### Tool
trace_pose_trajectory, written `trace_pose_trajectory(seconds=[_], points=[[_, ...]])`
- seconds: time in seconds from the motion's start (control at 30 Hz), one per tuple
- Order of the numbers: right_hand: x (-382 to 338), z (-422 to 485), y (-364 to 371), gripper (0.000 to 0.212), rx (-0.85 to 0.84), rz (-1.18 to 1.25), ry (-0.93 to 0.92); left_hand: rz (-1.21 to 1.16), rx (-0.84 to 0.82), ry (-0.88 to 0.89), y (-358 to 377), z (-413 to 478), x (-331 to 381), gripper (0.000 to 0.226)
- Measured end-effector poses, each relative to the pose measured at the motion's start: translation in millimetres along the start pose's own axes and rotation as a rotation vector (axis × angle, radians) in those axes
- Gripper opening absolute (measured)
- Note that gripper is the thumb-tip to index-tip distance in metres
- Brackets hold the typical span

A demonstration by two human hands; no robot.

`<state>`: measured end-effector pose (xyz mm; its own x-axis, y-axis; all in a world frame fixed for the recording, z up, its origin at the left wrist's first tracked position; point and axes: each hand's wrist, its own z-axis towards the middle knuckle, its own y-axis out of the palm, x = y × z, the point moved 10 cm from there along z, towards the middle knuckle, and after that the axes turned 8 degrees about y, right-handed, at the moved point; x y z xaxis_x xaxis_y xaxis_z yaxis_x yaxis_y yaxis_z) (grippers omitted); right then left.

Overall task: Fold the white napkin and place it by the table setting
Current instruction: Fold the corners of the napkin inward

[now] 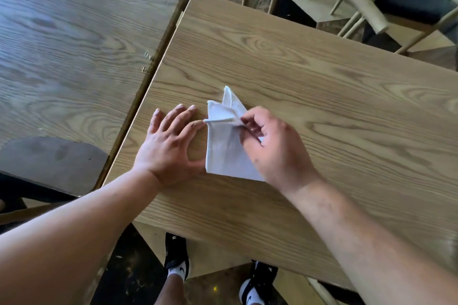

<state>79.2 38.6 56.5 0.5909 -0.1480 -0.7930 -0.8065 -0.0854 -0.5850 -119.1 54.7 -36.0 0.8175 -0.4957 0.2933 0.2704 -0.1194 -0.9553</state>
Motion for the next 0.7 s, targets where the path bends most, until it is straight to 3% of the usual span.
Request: trace_pose_trajectory(seconds=[0.2,0.43,0.53,0.7], points=[[15,65,4,0.011,-0.104,0.121,0.199,0.033,0.002,0.010,-1,2,-1,0.082],[48,100,17,0.013,-0.048,0.019,0.308,0.020,-0.012,-0.015,-1,2,-2,0.067],[56,105,23,0.014,-0.009,-0.127,0.294,0.046,-0.010,0.007,0,2,-1,0.077],[50,98,19,0.021,0.214,-0.439,0.154,0.077,0.006,0.009,-1,4,1,0.089]])
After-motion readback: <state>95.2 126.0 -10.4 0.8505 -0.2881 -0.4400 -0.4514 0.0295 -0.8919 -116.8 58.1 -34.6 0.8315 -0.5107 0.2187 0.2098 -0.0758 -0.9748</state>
